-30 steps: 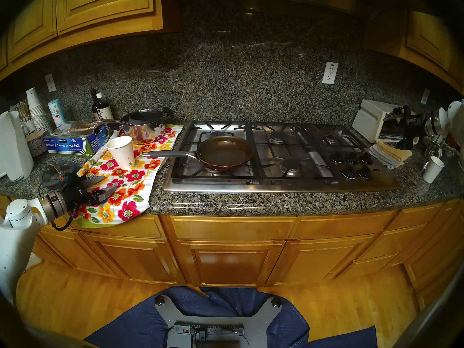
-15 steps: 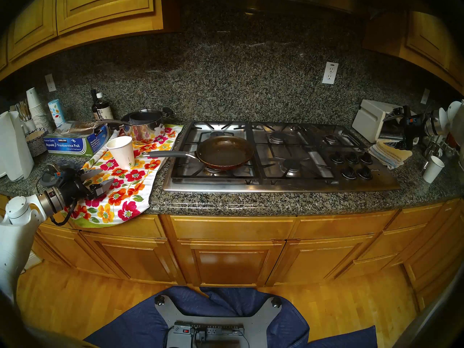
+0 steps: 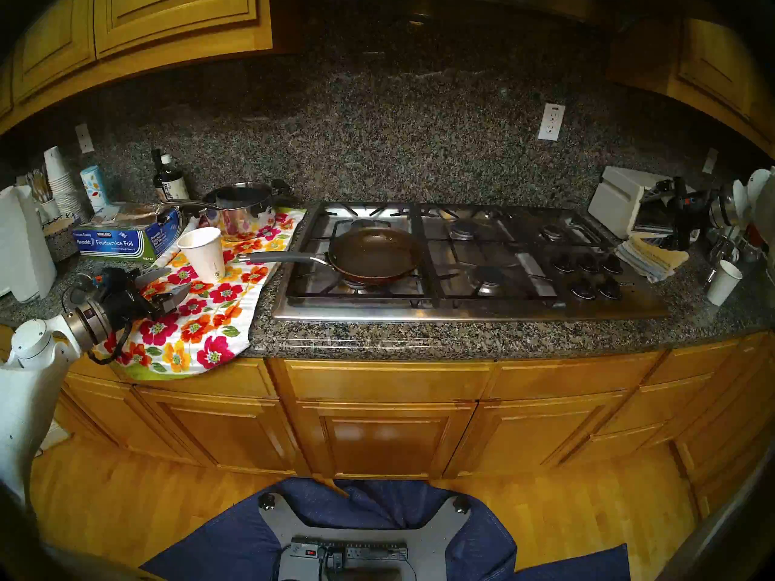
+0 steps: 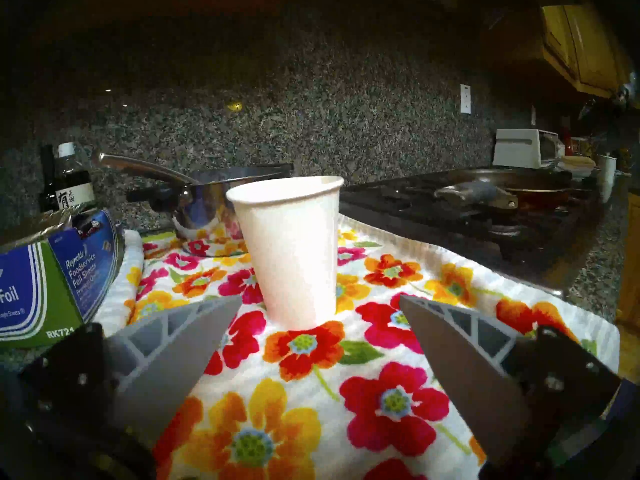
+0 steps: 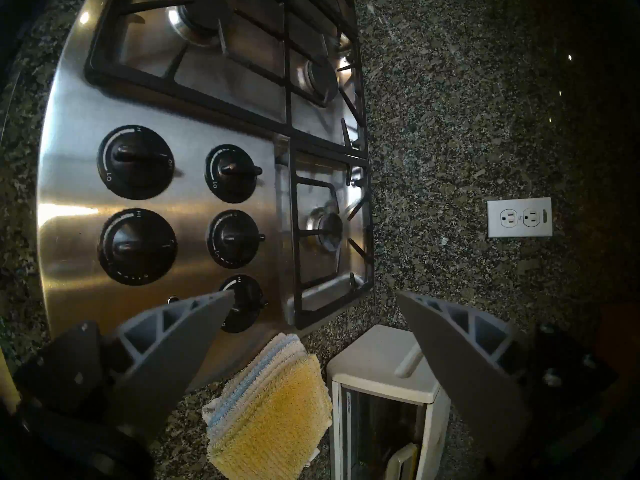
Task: Pick up the water cup, pour water into the pot, turn on the stove
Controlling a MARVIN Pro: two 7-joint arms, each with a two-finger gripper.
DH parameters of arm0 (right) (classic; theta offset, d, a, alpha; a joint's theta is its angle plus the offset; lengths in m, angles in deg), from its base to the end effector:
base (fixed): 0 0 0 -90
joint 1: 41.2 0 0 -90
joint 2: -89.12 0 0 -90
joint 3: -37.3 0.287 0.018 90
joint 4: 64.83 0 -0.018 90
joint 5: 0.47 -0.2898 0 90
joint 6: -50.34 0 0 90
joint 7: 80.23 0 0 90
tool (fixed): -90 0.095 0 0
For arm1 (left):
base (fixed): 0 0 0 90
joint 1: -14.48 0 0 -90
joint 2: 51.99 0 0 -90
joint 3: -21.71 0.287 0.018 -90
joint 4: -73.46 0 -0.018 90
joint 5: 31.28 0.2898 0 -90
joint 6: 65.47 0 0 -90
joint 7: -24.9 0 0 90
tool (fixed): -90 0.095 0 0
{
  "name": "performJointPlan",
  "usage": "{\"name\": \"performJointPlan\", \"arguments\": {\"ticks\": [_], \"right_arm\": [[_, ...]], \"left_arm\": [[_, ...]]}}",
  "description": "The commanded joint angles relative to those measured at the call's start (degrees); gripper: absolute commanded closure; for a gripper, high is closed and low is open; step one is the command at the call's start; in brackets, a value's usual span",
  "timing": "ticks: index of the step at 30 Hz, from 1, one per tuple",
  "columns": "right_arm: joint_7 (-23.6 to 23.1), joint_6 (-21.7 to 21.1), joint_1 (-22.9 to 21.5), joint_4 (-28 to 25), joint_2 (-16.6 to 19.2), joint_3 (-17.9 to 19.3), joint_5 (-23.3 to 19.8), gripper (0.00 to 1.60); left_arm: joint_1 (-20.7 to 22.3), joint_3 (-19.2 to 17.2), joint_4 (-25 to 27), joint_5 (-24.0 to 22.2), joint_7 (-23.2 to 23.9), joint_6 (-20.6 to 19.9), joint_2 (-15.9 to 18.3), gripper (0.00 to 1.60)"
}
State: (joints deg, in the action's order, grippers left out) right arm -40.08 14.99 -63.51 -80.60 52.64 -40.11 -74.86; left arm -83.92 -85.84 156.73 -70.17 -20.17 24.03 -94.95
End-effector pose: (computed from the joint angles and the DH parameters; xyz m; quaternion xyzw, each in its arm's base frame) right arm 0.4288 -0.4296 0.0041 0.6148 0.6549 0.3722 0.2336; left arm 0.3461 0.2664 -0.2148 0.7135 -0.2134 0.6549 0.1283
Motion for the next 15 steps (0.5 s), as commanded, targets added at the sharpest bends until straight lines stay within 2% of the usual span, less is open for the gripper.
{"name": "performJointPlan", "arguments": {"ticks": [1, 15], "right_arm": [[0.05, 0.06, -1.52, 1.09, -0.03, 0.21, -0.13, 0.0], [0.04, 0.06, -1.52, 1.1, -0.04, 0.22, -0.14, 0.0]], "left_arm": [[5.24, 0.45, 0.53, -1.1, -0.06, -0.59, 1.13, 0.0], [10.55, 3.88, -3.72, -0.77, -0.18, -1.0, 1.47, 0.0]]}}
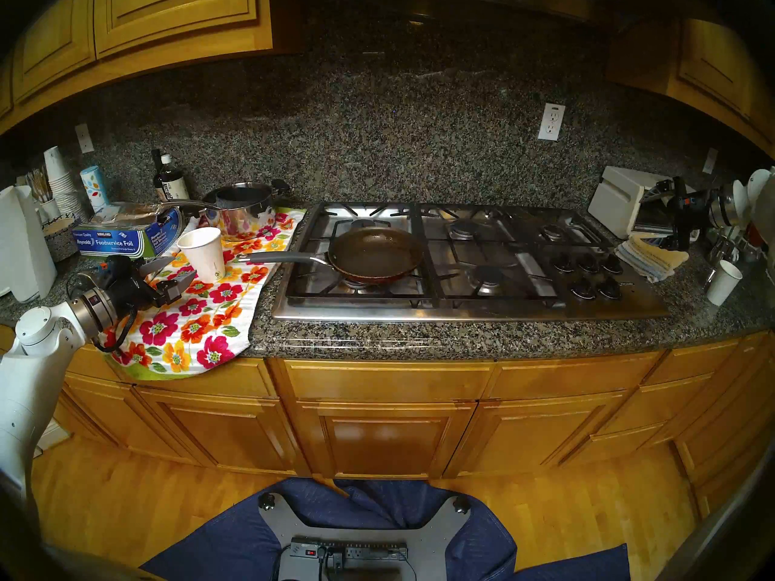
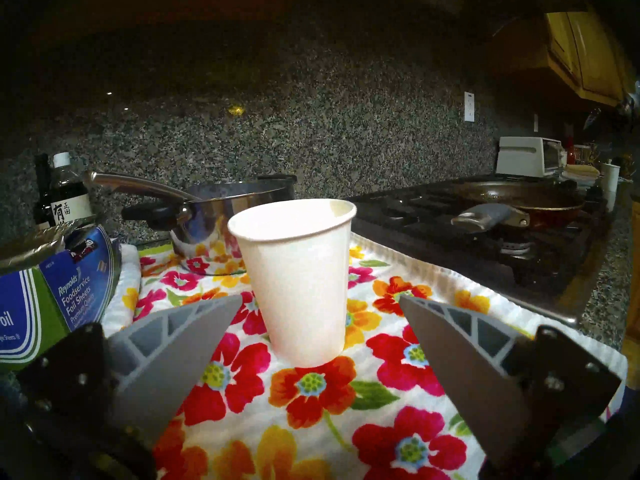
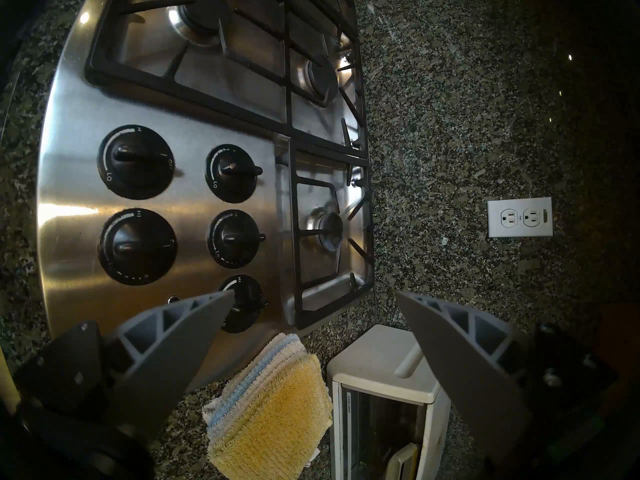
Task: Pick up the water cup, pour water into the pot, turn on the stove
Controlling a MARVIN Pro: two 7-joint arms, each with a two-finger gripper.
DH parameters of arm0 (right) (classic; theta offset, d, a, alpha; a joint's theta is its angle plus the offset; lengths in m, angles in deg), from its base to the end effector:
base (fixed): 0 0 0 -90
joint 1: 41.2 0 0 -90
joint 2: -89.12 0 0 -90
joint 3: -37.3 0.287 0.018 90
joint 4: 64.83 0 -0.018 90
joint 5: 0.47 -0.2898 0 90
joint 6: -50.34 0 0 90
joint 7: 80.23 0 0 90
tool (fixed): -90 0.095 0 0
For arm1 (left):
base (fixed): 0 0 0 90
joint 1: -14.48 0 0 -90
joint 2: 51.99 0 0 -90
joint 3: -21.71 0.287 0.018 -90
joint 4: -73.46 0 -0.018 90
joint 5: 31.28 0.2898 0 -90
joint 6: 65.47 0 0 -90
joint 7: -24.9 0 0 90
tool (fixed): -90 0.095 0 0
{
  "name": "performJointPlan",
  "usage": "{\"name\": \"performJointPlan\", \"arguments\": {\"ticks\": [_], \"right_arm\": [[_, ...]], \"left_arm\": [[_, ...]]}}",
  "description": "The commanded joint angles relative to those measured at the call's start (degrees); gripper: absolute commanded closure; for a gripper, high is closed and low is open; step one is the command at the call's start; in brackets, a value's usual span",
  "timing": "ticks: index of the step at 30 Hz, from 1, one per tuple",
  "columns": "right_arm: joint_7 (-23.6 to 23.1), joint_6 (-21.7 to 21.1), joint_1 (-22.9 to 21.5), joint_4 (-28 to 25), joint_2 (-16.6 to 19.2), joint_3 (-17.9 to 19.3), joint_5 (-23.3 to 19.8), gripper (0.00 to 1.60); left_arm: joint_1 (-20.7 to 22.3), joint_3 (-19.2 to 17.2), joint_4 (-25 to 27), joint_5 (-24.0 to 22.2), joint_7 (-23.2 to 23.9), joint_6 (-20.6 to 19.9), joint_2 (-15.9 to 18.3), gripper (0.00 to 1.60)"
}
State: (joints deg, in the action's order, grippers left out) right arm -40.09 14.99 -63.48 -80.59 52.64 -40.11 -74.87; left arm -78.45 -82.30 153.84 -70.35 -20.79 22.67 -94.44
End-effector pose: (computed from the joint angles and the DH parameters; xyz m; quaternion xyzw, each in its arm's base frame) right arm 0.4288 -0.4296 0.0039 0.6149 0.6549 0.3721 0.2335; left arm 0.3659 0.2663 -0.2093 0.7144 -0.2055 0.6559 0.1312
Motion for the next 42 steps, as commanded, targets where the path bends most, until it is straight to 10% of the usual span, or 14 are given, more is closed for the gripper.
{"name": "performJointPlan", "arguments": {"ticks": [1, 42], "right_arm": [[0.04, 0.06, -1.55, 1.1, -0.04, 0.22, -0.13, 0.0], [0.04, 0.06, -1.53, 1.11, -0.04, 0.23, -0.13, 0.0]], "left_arm": [[5.54, 0.69, -1.27, -0.48, 0.43, 0.43, 0.97, 0.0], [18.06, 9.86, -11.36, 1.8, 3.36, 2.93, -0.59, 0.0]]}}
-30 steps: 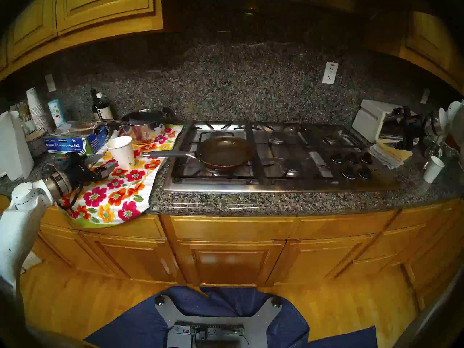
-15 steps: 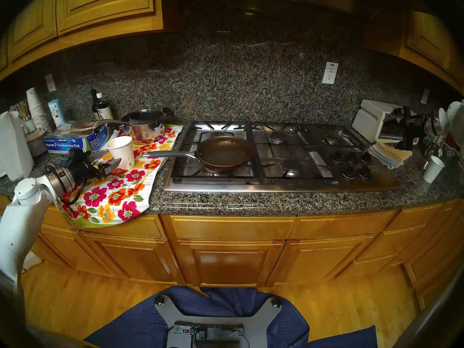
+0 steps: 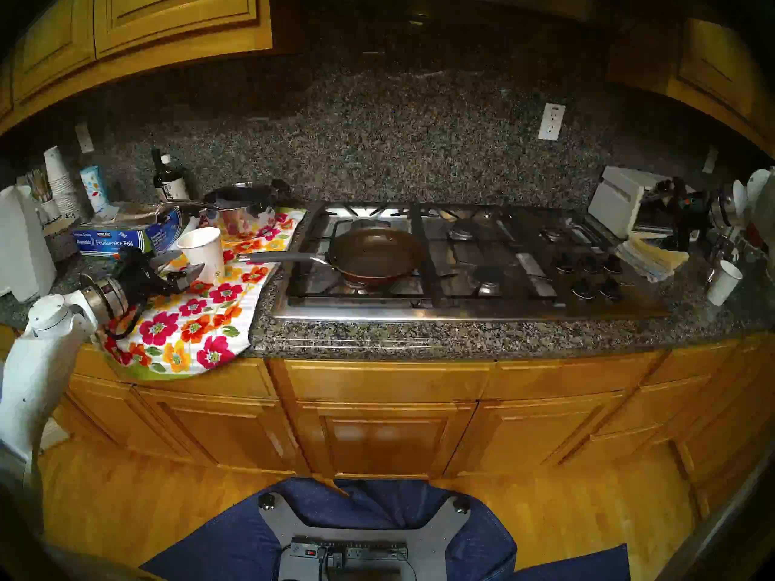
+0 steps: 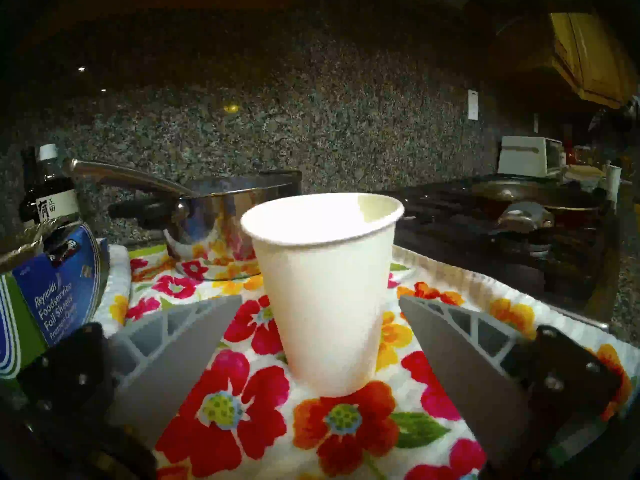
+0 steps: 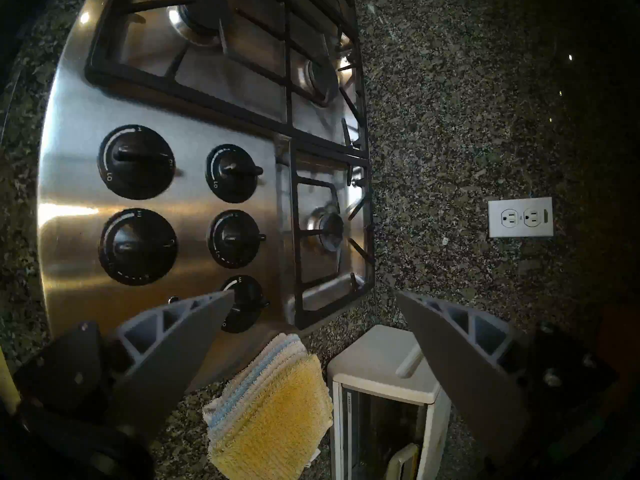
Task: Pick up the water cup, pour water into the pot, turn on the stove
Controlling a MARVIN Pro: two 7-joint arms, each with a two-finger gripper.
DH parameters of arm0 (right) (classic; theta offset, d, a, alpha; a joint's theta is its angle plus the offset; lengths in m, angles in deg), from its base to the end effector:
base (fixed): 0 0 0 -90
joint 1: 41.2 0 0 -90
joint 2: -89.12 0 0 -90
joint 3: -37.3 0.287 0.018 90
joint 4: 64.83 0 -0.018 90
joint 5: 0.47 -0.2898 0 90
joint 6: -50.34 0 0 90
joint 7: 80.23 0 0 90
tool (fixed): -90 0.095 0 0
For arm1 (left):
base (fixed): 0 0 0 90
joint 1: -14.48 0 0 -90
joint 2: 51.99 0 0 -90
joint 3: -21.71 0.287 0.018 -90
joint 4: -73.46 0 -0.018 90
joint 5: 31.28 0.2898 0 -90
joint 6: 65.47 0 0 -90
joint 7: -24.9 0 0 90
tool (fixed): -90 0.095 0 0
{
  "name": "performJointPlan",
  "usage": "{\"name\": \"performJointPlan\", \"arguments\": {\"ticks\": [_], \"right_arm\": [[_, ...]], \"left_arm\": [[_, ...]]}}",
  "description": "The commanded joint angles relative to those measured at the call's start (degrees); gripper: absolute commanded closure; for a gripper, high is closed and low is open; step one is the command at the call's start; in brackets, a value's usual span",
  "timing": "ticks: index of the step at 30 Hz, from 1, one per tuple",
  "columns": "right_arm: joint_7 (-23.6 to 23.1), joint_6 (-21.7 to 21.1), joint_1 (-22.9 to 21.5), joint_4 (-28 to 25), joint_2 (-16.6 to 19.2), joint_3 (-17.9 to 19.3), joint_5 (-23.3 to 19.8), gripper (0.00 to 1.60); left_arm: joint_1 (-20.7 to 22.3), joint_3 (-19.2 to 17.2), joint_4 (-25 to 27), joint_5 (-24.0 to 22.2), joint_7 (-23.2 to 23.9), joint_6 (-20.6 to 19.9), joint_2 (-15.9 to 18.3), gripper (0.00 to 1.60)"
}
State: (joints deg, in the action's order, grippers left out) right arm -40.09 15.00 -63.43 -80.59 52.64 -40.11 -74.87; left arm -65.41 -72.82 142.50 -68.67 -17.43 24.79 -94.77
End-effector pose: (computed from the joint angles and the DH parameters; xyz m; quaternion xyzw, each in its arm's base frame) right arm 0.4288 -0.4296 0.0035 0.6150 0.6551 0.3718 0.2332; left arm 0.4050 0.2680 -0.2174 0.7129 -0.2157 0.6515 0.1442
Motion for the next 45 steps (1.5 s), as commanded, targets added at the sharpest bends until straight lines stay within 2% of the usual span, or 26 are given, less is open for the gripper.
{"name": "performJointPlan", "arguments": {"ticks": [1, 31, 45], "right_arm": [[0.04, 0.06, -1.57, 1.11, -0.04, 0.22, -0.14, 0.0], [0.04, 0.06, -1.57, 1.12, -0.04, 0.23, -0.14, 0.0], [0.02, 0.06, -1.58, 1.12, -0.04, 0.23, -0.14, 0.0]], "left_arm": [[5.69, 0.87, -0.52, 0.25, 0.07, 0.83, -0.43, 0.0], [15.73, 7.33, -9.59, 3.69, 1.74, 2.11, -3.77, 0.0], [17.37, 8.13, -10.86, 4.79, 3.54, 1.88, -4.83, 0.0]]}}
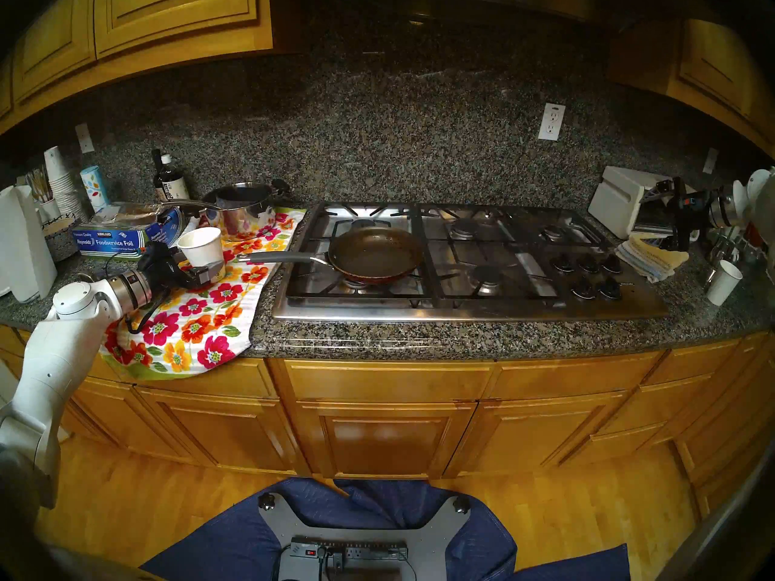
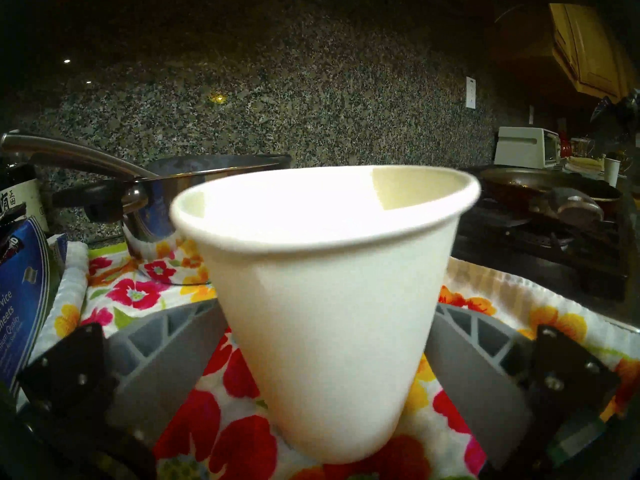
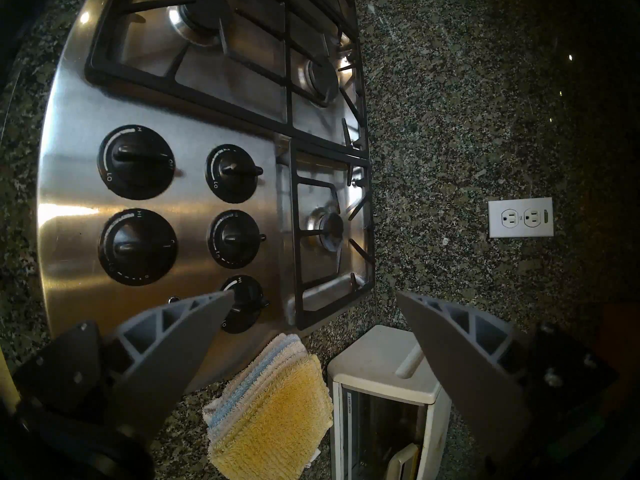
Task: Pick up the water cup, pour water into the pot, turn on the stove
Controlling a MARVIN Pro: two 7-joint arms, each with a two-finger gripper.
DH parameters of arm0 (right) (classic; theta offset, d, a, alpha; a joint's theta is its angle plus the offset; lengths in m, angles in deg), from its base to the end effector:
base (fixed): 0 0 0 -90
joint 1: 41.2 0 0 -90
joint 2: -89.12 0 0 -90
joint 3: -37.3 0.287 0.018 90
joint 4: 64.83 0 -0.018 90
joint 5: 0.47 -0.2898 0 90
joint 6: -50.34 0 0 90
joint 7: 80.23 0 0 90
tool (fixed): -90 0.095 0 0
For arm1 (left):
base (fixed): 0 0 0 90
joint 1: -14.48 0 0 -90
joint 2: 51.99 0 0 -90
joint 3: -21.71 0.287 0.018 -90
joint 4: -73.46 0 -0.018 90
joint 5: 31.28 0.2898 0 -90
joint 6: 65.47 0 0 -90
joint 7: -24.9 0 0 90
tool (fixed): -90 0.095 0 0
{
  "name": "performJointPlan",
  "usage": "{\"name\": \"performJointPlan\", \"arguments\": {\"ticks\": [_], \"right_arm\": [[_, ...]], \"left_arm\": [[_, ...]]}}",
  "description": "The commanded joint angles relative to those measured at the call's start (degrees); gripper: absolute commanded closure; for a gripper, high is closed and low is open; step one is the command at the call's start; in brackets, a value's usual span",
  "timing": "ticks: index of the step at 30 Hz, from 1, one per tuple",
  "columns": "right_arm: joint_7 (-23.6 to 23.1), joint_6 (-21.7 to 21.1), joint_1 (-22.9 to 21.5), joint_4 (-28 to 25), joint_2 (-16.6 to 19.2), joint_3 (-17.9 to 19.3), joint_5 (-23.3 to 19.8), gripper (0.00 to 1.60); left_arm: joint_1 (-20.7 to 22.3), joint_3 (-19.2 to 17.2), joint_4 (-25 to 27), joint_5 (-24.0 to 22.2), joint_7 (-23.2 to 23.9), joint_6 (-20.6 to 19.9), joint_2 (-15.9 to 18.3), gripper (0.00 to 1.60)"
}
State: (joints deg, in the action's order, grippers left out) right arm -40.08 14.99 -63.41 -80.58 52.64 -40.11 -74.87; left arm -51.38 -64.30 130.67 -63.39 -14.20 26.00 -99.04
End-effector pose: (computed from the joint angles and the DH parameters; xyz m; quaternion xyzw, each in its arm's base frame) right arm 0.4288 -0.4297 0.0034 0.6151 0.6550 0.3717 0.2332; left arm 0.4515 0.2502 -0.2273 0.7157 -0.2319 0.6393 0.1589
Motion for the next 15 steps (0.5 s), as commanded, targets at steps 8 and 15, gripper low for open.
{"name": "performJointPlan", "arguments": {"ticks": [8, 15], "right_arm": [[0.0, 0.06, -1.61, 1.11, -0.03, 0.23, -0.14, 0.0], [0.0, 0.06, -1.62, 1.11, -0.03, 0.23, -0.14, 0.0]], "left_arm": [[3.14, -0.57, 1.08, -0.16, 0.98, 1.09, -0.67, 0.23], [2.89, -0.89, 1.37, 0.05, 1.24, 1.29, -0.54, 0.23]]}}
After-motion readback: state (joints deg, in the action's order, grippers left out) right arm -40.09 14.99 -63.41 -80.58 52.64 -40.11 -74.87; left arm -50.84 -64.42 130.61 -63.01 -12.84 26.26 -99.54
